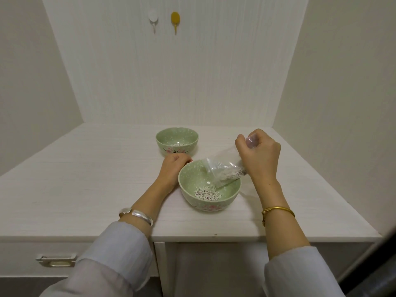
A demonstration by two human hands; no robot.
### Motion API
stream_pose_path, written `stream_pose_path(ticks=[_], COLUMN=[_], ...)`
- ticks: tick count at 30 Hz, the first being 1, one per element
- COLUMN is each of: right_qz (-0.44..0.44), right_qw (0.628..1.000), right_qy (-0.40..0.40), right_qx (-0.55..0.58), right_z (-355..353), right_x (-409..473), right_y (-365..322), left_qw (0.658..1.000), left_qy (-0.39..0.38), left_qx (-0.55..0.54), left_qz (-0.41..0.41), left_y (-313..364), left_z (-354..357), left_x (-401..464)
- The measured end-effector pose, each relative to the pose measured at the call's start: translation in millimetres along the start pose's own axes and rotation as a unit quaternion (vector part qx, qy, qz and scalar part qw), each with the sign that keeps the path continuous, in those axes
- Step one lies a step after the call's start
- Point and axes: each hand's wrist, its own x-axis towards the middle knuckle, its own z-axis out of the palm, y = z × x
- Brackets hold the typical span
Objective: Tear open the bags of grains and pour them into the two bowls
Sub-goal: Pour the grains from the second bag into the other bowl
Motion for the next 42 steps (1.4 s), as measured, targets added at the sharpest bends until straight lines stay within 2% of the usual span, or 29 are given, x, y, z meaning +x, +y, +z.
stream_pose_path(ticks=[42], right_qz=[-0.029], right_qw=[0.999], right_qy=[-0.002], right_qx=[-0.034], right_z=[-3.3], right_x=[2.6], right_y=[-3.6], left_qw=[1.0], left_qy=[0.009], left_qx=[0.002], left_qz=[0.006], left_y=[3.0], left_z=[1.2], left_x=[-2.7])
